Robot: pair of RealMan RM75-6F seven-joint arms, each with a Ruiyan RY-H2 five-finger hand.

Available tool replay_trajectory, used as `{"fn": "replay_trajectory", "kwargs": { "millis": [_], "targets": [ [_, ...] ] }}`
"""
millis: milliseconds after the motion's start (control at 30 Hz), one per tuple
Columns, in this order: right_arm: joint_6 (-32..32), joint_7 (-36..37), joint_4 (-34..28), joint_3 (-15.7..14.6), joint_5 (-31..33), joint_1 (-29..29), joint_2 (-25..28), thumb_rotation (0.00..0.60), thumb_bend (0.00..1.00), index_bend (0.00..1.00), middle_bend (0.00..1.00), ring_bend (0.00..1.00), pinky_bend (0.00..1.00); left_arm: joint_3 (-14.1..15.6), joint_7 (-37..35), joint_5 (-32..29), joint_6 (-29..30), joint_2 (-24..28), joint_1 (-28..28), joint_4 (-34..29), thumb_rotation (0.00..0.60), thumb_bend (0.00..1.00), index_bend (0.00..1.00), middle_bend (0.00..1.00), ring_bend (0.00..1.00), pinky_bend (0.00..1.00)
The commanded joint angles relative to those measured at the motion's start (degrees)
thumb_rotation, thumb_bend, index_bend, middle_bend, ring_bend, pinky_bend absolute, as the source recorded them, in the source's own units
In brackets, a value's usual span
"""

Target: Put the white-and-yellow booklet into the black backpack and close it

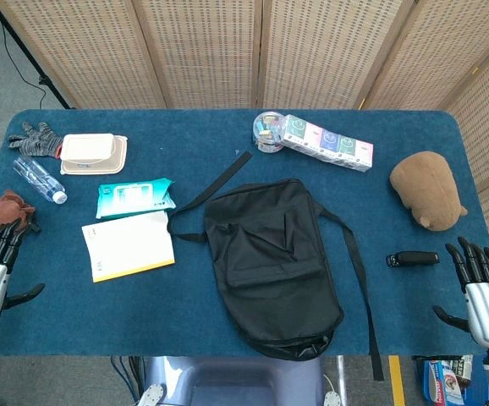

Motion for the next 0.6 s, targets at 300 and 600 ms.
{"fn": "replay_trajectory", "kwargs": {
  "millis": [300, 600],
  "targets": [
    [-0.37, 0.69, -0.24, -0.08, 0.06, -0.02, 0.38, 0.6, 0.0, 0.0, 0.0, 0.0, 0.0, -0.05, -0.71, 1.07, -3.48, -1.12, -1.88, 0.73, 0.6, 0.02, 0.0, 0.0, 0.0, 0.0],
    [-1.03, 1.14, -0.16, 0.06, 0.83, 0.06, 0.45, 0.6, 0.0, 0.0, 0.0, 0.0, 0.0, -0.9, 3.36, 3.54, -11.35, -6.49, -8.48, -2.21, 0.6, 0.02, 0.0, 0.0, 0.0, 0.0]
  ]
}}
